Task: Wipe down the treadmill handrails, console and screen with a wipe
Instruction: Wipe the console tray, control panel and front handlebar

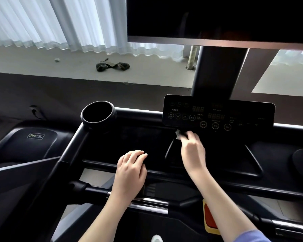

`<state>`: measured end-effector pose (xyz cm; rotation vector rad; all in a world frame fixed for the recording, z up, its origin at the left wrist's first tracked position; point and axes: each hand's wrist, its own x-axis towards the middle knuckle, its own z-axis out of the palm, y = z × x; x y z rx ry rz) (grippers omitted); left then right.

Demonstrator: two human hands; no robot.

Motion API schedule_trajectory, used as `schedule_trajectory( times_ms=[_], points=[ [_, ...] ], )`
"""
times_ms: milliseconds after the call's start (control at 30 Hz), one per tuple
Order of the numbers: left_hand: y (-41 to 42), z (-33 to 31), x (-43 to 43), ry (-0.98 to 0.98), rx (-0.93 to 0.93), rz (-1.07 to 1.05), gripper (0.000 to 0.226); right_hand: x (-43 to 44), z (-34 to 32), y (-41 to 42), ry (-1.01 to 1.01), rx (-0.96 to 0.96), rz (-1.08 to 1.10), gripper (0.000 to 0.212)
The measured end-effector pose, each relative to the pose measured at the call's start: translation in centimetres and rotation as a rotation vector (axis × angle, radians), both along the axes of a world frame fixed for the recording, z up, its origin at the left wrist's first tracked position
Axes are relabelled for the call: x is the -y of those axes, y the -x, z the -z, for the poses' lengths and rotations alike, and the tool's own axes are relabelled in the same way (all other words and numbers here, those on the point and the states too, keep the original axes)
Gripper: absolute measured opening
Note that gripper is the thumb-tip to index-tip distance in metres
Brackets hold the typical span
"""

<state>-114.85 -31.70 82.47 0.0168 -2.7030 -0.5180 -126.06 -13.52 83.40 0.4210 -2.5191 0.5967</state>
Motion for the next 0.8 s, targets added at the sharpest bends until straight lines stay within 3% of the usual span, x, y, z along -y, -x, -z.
schedule_trajectory(
  times_ms=[133,300,433,600,800],
  points=[
    [0.0,0.0,0.0,0.001,-0.005,-0.005,0.039,-0.1,-0.4,0.7,-0.009,0.027,0.101,0.024],
    [0.0,0.1,0.0,-0.004,0.0,-0.004,0.04,-1.3,-0.2,0.7,-0.021,0.16,-0.011,0.04],
    [-0.1,0.0,0.0,-0.002,0.011,0.009,0.041,-2.0,-0.4,0.1,0.064,0.153,0.144,0.034],
    [-0.1,0.0,0.2,0.007,-0.009,0.009,0.041,-1.0,0.4,-2.1,-0.015,0.127,-0.088,0.042],
    [0.0,0.0,0.1,0.007,-0.022,0.014,0.042,-0.9,-0.5,-3.5,-0.011,0.227,0.079,0.038]
  ],
)
